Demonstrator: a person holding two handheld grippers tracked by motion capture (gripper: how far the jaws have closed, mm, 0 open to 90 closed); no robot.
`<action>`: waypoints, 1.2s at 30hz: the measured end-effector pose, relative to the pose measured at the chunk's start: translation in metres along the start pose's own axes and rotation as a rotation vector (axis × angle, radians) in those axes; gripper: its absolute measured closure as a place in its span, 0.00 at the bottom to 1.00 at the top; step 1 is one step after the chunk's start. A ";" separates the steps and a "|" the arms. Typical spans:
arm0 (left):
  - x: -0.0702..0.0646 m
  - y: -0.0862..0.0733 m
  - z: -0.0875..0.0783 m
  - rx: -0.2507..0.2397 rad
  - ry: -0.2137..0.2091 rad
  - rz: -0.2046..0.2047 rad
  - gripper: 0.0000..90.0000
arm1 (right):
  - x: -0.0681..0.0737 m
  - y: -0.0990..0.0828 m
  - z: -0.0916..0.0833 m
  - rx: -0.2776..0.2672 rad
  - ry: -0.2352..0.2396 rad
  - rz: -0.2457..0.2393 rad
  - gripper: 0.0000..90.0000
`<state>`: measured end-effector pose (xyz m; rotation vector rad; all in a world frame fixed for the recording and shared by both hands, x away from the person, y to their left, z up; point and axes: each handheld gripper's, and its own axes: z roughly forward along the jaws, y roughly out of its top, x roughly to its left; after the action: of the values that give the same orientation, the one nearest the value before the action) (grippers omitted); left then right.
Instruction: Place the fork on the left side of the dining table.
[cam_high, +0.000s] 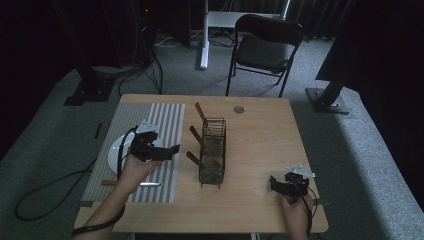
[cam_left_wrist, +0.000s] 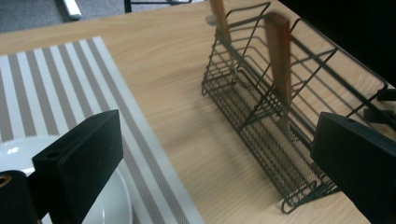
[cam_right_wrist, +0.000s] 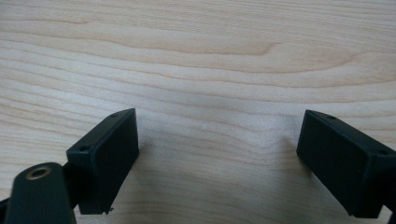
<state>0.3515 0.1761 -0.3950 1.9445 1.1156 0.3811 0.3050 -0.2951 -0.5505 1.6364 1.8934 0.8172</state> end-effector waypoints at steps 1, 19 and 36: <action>-0.003 0.007 0.002 0.000 -0.004 0.006 0.03 | 0.000 0.000 0.000 0.000 0.000 0.001 0.14; -0.010 0.037 0.035 0.042 -0.066 -0.029 0.04 | 0.000 0.000 0.000 0.000 0.001 0.000 0.14; 0.000 0.030 0.066 0.031 -0.243 -0.140 0.52 | 0.000 0.000 0.000 0.000 0.000 0.000 0.14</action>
<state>0.4087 0.1349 -0.4107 1.8687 1.0938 0.0502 0.3050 -0.2951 -0.5505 1.6367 1.8936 0.8172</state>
